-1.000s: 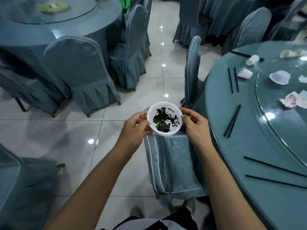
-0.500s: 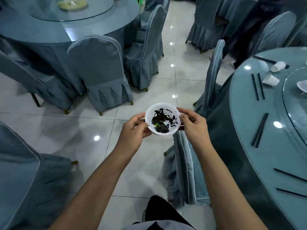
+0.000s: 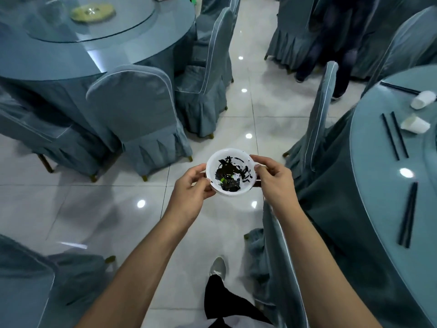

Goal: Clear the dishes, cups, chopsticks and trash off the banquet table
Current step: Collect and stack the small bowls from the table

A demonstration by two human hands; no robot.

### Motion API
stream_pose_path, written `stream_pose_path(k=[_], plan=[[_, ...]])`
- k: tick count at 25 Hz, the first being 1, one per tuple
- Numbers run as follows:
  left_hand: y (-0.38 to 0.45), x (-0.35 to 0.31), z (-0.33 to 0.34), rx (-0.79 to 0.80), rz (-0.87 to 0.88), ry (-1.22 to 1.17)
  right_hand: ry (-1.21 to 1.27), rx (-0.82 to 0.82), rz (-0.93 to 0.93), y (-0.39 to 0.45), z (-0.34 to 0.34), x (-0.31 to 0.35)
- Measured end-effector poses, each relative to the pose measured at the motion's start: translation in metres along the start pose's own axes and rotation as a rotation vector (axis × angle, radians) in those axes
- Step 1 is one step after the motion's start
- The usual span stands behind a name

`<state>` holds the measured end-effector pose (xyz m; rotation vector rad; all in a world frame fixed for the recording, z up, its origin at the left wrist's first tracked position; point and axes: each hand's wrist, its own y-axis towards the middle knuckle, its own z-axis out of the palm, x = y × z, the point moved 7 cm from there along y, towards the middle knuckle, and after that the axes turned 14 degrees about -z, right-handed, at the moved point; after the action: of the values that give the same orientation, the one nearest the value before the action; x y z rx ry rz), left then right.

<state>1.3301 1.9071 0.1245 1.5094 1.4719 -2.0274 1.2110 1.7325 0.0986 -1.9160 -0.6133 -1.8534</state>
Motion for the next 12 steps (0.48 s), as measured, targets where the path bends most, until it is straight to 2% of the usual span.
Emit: stream_pose_path(k=[5,12], plan=[[0.062,-0.055,0.026,0.057,0.025,0.034,0.001,-0.082,-0.001,0.072,-0.005,0.005],[0.119,-0.101,0.071,0.148,0.033,0.079,0.011,-0.178,-0.011,0.133,-0.03,0.009]])
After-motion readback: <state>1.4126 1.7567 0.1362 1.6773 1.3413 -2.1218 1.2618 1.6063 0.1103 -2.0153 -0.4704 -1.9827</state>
